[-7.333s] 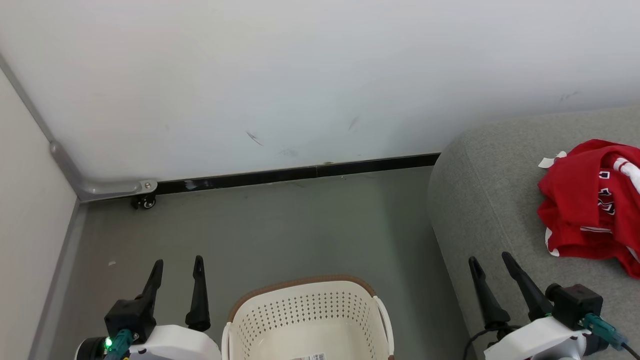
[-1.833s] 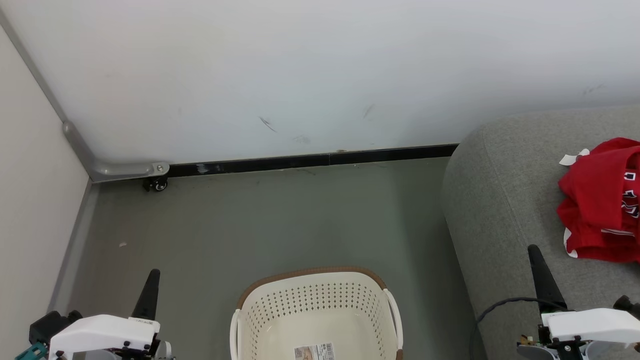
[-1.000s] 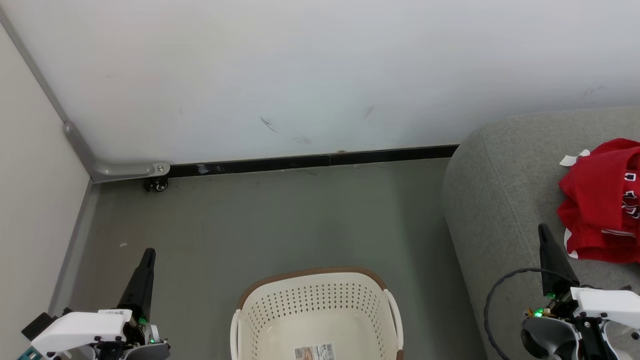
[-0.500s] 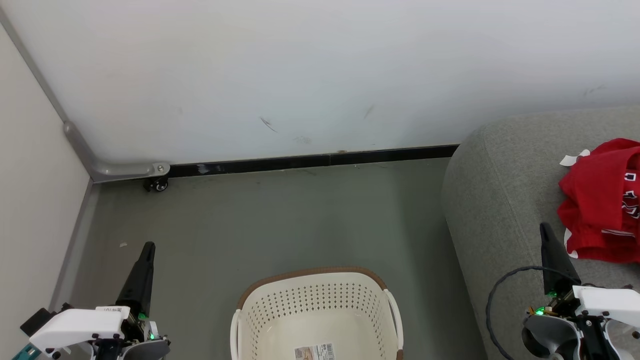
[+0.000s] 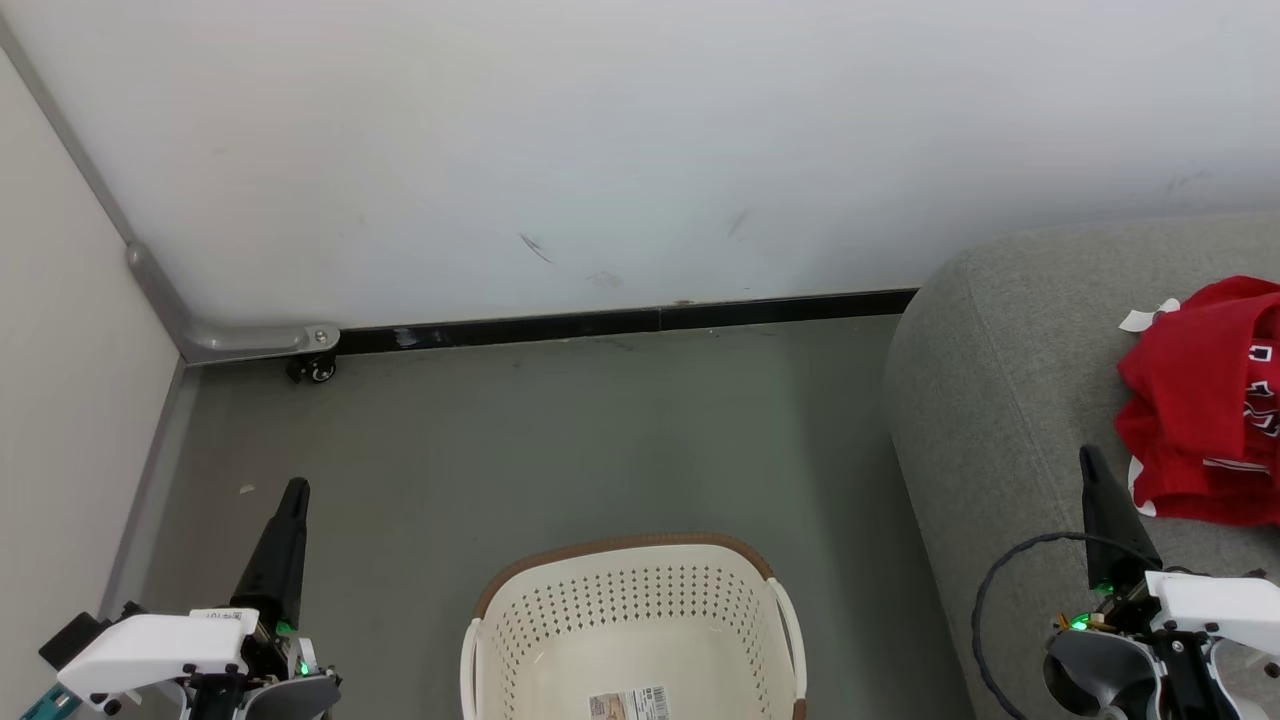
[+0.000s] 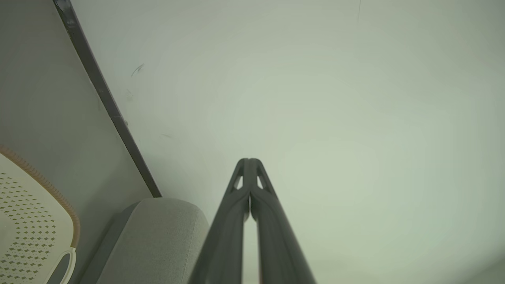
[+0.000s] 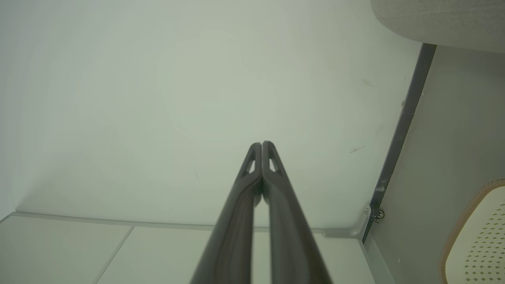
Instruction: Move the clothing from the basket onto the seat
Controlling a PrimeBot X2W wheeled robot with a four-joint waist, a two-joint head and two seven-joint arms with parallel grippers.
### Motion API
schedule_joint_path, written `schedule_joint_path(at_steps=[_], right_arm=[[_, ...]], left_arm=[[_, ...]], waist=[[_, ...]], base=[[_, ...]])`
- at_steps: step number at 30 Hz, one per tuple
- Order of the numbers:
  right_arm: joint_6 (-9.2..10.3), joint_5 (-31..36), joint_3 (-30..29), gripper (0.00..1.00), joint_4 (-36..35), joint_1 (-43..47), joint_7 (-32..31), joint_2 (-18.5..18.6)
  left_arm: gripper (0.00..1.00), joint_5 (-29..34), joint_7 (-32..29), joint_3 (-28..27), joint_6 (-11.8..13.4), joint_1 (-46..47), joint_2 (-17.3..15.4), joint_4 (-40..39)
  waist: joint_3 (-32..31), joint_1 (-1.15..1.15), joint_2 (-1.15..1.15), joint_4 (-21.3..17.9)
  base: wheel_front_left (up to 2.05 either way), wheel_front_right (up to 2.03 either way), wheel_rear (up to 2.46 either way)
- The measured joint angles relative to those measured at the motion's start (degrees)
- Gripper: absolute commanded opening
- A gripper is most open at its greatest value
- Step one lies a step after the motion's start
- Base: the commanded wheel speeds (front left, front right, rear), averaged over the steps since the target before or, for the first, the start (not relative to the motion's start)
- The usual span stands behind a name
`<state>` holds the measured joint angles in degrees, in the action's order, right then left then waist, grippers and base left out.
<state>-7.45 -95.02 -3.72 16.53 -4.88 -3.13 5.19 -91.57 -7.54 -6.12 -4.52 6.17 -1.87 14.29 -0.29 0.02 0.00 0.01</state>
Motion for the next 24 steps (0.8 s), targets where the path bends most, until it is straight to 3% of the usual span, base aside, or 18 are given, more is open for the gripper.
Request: schedule_joint_path(at_steps=[24], right_arm=[[0.00, -0.31, 0.10, 0.00, 0.01, 0.00, 0.00, 0.07]], left_arm=[[0.00, -0.05, 0.20, 0.31, 0.92, -0.19, 0.00, -1.57]], waist=[[0.04, 0.00, 0.00, -0.02]], base=[[0.00, 0.00, 0.00]])
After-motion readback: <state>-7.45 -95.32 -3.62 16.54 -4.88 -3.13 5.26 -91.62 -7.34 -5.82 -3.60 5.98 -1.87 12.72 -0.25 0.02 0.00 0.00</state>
